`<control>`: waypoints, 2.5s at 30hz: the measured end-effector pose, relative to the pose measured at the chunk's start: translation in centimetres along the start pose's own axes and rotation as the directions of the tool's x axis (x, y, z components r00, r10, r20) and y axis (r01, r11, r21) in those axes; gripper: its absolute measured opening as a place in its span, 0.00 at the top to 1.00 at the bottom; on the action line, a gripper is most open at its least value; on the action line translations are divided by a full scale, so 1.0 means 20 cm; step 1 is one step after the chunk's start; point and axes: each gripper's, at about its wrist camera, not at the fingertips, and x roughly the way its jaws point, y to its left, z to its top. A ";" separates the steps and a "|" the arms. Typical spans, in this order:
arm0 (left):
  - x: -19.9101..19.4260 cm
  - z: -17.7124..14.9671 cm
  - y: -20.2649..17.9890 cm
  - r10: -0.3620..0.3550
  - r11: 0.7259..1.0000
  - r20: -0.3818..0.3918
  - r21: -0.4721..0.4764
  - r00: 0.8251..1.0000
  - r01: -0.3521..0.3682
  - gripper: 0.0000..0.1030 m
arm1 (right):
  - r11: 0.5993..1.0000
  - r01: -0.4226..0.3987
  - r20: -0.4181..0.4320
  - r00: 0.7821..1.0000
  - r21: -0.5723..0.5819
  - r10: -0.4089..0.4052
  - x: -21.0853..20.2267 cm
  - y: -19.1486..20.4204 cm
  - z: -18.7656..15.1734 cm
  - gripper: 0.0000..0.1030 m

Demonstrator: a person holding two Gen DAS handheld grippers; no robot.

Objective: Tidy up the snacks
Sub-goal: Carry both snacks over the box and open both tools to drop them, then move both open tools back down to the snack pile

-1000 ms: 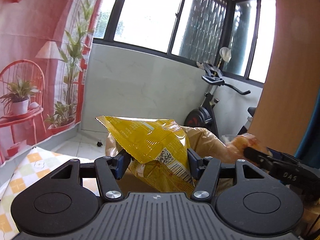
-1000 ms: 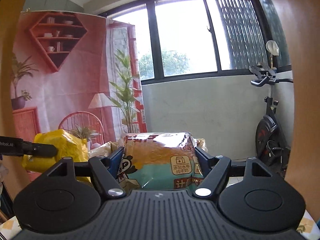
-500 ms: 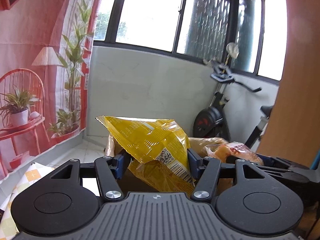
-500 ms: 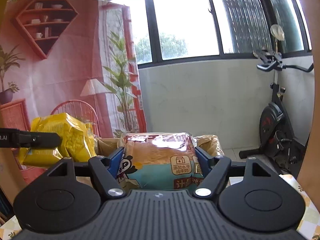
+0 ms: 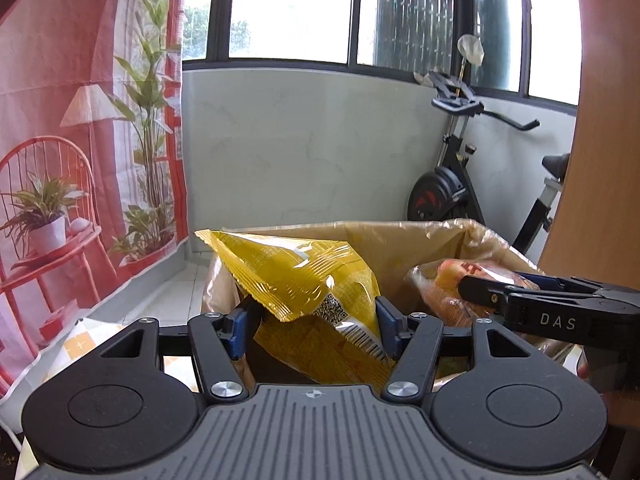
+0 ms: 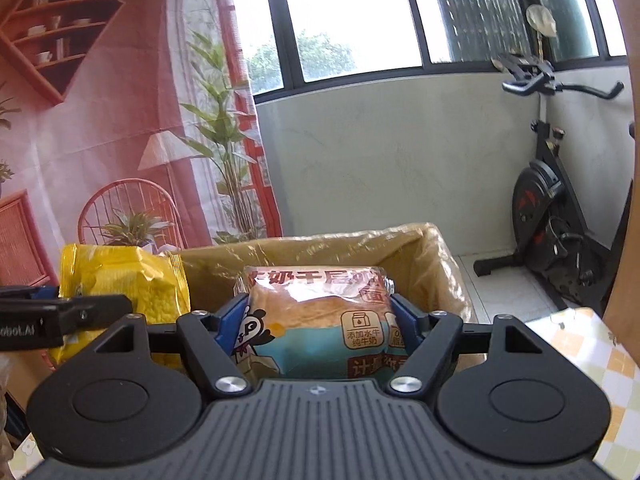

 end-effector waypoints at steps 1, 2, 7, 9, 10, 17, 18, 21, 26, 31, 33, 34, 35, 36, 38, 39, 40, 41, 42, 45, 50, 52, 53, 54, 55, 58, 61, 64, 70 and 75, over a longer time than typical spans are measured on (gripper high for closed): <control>0.00 0.00 0.01 0.006 1.000 -0.011 -0.003 1.000 -0.006 0.37 | 1.000 0.006 -0.005 1.000 0.001 -0.006 0.00 0.00 -0.01 0.26; 0.00 0.00 0.01 0.012 1.000 -0.019 -0.005 1.000 -0.012 0.37 | 1.000 0.012 -0.007 1.000 0.000 -0.012 -0.01 -0.01 -0.02 0.26; -0.06 0.02 0.03 0.020 1.000 -0.013 -0.009 1.000 -0.020 0.37 | 1.000 0.022 0.002 1.000 -0.018 -0.022 -0.06 0.01 -0.05 0.25; -0.09 0.02 0.03 0.017 1.000 -0.006 -0.011 1.000 -0.017 0.36 | 1.000 0.018 0.005 1.000 -0.013 -0.018 -0.10 0.02 -0.05 0.25; -0.11 0.02 0.03 0.016 1.000 -0.003 -0.008 1.000 -0.016 0.37 | 1.000 0.017 0.011 1.000 -0.013 -0.016 -0.12 0.02 -0.05 0.25; -0.28 -0.02 0.06 0.001 1.000 0.001 0.002 1.000 -0.001 0.37 | 1.000 -0.001 0.054 0.999 0.030 0.000 -0.35 0.07 -0.12 0.25; -0.31 -0.03 0.07 0.005 1.000 0.000 0.004 1.000 -0.005 0.37 | 0.999 -0.007 0.056 0.998 0.048 0.004 -0.38 0.07 -0.14 0.25; -0.40 -0.08 0.12 0.036 0.999 0.009 -0.001 0.999 -0.036 0.37 | 0.997 -0.015 0.083 0.996 0.078 0.008 -0.49 0.11 -0.20 0.24; -0.56 -0.19 0.23 0.065 0.998 0.044 0.012 0.997 -0.066 0.36 | 0.996 -0.020 0.137 0.991 0.083 0.009 -0.66 0.17 -0.32 0.24; -0.62 -0.34 0.33 0.048 0.999 0.020 0.016 0.999 -0.048 0.36 | 0.998 -0.018 0.142 0.990 0.061 0.009 -0.72 0.24 -0.47 0.24; -0.61 -0.39 0.35 0.044 0.999 -0.012 -0.005 0.999 -0.044 0.36 | 0.999 -0.010 0.134 0.991 0.044 0.004 -0.72 0.26 -0.54 0.24; -0.60 -0.41 0.36 0.042 0.999 -0.027 -0.019 0.999 -0.042 0.36 | 0.999 -0.004 0.128 0.992 0.042 -0.002 -0.72 0.27 -0.57 0.24; -0.59 -0.44 0.37 0.042 0.999 -0.040 -0.032 0.998 -0.043 0.36 | 0.999 0.003 0.121 0.993 0.039 -0.008 -0.71 0.27 -0.60 0.24; -0.57 -0.46 0.37 0.041 0.998 -0.053 -0.046 0.998 -0.043 0.36 | 0.999 0.007 0.111 0.994 0.035 -0.011 -0.71 0.28 -0.63 0.24; -0.54 -0.51 0.39 0.028 0.996 -0.072 -0.079 0.997 -0.034 0.36 | 1.000 0.006 0.087 0.996 0.031 -0.009 -0.70 0.28 -0.68 0.24; -0.52 -0.54 0.40 0.018 0.996 -0.080 -0.090 0.997 -0.025 0.36 | 1.000 0.004 0.076 0.997 0.029 -0.007 -0.70 0.28 -0.70 0.24; -0.50 -0.56 0.40 0.015 0.995 -0.089 -0.094 0.996 -0.024 0.36 | 1.000 0.006 0.069 0.998 0.029 -0.008 -0.69 0.28 -0.72 0.24; -0.49 -0.60 0.40 0.019 0.995 -0.100 -0.096 0.995 -0.028 0.36 | 1.000 0.006 0.063 0.998 0.029 -0.008 -0.70 0.27 -0.74 0.24; -0.48 -0.62 0.40 0.023 0.995 -0.114 -0.097 0.993 -0.035 0.36 | 1.000 0.007 0.056 0.998 0.029 -0.009 -0.71 0.26 -0.75 0.24; -0.42 -0.70 0.43 0.033 0.992 -0.156 -0.117 0.987 -0.052 0.36 | 0.999 0.026 0.045 0.999 0.021 -0.027 -0.74 0.22 -0.81 0.24; -0.36 -0.80 0.49 0.067 0.984 -0.213 -0.148 0.975 -0.100 0.36 | 0.996 0.087 0.007 0.996 0.027 -0.088 -0.79 0.14 -0.91 0.25; -0.34 -0.82 0.52 0.076 0.981 -0.225 -0.157 0.971 -0.113 0.36 | 0.995 0.100 -0.021 0.995 0.017 -0.099 -0.79 0.13 -0.94 0.25; -0.34 -0.82 0.53 0.076 0.980 -0.231 -0.161 0.970 -0.116 0.36 | 0.994 0.107 -0.033 0.994 0.008 -0.107 -0.80 0.13 -0.96 0.25; -0.32 -0.82 0.53 0.076 0.980 -0.238 -0.161 0.968 -0.117 0.36 | 0.994 0.112 -0.046 0.993 0.003 -0.111 -0.80 0.12 -0.98 0.25; -0.32 -0.82 0.53 0.078 0.981 -0.245 -0.157 0.966 -0.118 0.36 | 0.993 0.115 -0.059 0.992 0.002 -0.115 -0.80 0.12 -1.00 0.25; -0.31 -0.84 0.52 0.087 0.982 -0.260 -0.138 0.962 -0.126 0.36 | 0.986 0.164 -0.098 0.982 0.019 -0.161 -0.78 0.08 -1.04 0.25; -0.31 -0.85 0.52 0.082 0.982 -0.272 -0.143 0.959 -0.125 0.36 | 0.982 0.179 -0.137 0.976 0.057 -0.170 -0.76 0.04 -1.06 0.27; -0.30 -0.87 0.51 0.082 0.983 -0.285 -0.136 0.955 -0.124 0.36 | 0.979 0.198 -0.180 0.966 0.046 -0.187 -0.75 0.05 -1.08 0.31; -0.25 -0.90 0.51 0.080 0.983 -0.306 -0.133 0.949 -0.126 0.36 | 0.980 0.192 -0.254 0.951 0.040 -0.176 -0.74 0.05 -1.15 0.46; -0.18 -0.89 0.53 0.076 0.974 -0.309 -0.181 0.948 -0.137 0.36 | 0.986 0.150 -0.254 0.959 0.068 -0.128 -0.71 0.04 -1.16 0.55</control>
